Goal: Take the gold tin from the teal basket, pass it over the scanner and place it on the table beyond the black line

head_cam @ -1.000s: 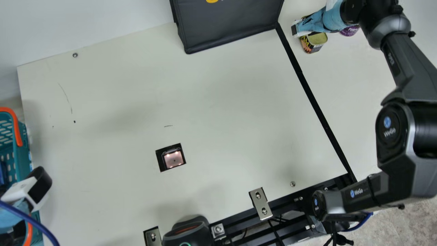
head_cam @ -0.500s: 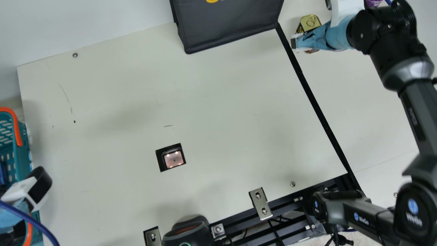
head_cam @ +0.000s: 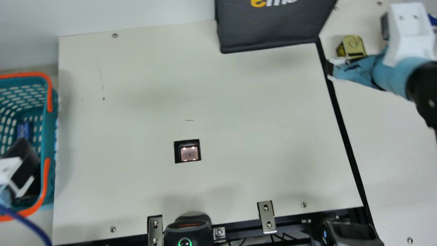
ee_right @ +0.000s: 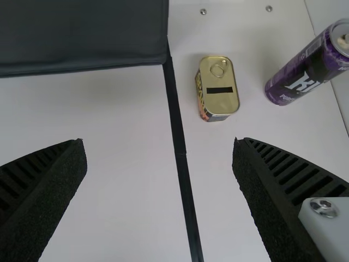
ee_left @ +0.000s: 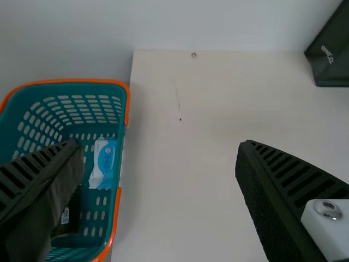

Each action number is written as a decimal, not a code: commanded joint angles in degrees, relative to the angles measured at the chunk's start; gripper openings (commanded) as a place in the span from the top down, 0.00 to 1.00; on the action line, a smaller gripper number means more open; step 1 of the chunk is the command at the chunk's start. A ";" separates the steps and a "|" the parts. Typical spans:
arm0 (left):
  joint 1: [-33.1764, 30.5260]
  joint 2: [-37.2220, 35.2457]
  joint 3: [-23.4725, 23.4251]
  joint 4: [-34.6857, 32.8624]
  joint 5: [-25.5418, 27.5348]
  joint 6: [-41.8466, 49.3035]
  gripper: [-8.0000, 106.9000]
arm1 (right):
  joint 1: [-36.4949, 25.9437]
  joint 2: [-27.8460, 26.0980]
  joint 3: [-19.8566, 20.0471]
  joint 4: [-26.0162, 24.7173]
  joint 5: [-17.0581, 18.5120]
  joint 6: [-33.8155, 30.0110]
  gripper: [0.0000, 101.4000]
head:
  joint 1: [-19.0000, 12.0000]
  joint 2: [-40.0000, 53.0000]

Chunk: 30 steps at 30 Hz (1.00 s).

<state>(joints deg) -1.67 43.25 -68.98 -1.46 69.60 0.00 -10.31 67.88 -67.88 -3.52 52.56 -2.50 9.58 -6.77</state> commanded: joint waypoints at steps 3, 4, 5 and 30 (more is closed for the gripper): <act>0.00 0.00 0.00 0.12 0.00 0.00 0.15 | 1.75 -4.79 -0.25 0.39 3.09 0.35 0.06 | -1.66 5.19; 0.00 0.00 0.00 0.12 0.00 0.00 0.15 | 2.20 -5.79 -0.33 0.51 3.76 0.46 0.06 | -1.66 5.19; 0.00 0.00 0.00 0.01 0.00 0.00 0.15 | 2.66 -6.80 -0.41 0.62 4.44 0.56 0.06 | -1.66 5.19; 0.00 0.00 0.00 0.01 0.00 0.00 0.15 | 11.12 -25.54 -1.89 2.85 17.50 2.50 0.06 | -1.66 5.19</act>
<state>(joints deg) -1.67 43.25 -68.98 -1.45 69.60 0.00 0.82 42.34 -69.77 -0.67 70.06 0.00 9.58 -1.76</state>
